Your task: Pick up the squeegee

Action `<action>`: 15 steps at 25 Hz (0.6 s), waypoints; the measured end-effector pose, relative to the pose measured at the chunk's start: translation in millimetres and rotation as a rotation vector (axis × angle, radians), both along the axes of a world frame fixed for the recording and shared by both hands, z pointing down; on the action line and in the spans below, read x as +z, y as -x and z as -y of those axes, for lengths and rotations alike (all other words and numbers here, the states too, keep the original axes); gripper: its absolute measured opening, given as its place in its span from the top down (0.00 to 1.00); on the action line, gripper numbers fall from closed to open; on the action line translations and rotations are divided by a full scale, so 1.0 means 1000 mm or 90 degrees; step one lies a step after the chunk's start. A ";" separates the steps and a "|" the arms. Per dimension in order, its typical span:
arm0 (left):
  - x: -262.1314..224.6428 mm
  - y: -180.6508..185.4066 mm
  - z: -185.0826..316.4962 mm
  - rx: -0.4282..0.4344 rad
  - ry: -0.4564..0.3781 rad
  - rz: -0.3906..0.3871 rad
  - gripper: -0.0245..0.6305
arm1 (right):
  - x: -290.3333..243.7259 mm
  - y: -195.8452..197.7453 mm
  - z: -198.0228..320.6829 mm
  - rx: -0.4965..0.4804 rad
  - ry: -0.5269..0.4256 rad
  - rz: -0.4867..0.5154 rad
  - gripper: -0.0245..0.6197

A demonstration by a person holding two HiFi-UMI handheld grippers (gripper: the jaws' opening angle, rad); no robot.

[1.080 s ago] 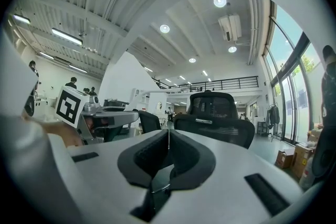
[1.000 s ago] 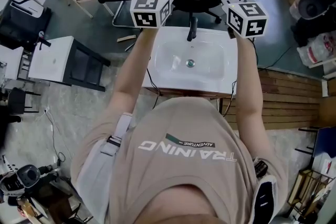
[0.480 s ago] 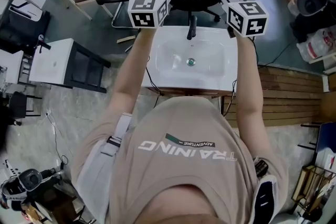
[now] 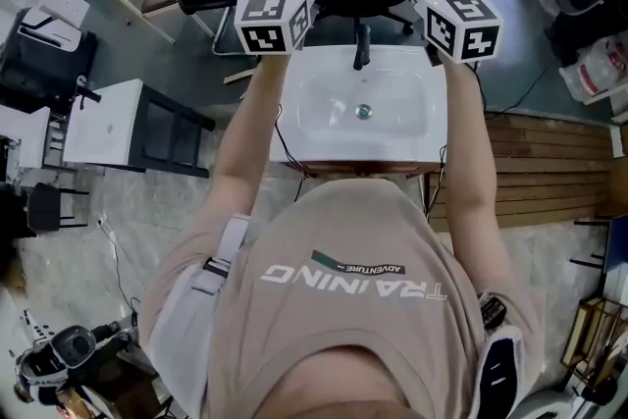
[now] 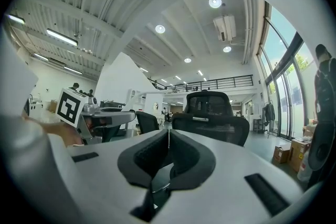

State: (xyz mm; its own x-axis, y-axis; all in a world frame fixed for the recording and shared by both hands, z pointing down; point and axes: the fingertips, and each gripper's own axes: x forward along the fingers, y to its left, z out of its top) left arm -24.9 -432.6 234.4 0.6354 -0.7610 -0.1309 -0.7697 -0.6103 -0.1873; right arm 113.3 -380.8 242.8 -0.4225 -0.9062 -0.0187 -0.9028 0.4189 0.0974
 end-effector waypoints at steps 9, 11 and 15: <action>0.000 0.004 -0.003 -0.001 0.001 -0.009 0.83 | 0.000 0.001 -0.009 0.000 0.000 -0.003 0.91; -0.001 0.004 -0.004 -0.001 -0.001 -0.010 0.83 | 0.000 0.001 -0.009 -0.001 -0.001 -0.005 0.91; -0.002 0.000 -0.004 0.004 0.000 -0.012 0.83 | 0.000 0.000 -0.008 -0.003 -0.001 -0.004 0.91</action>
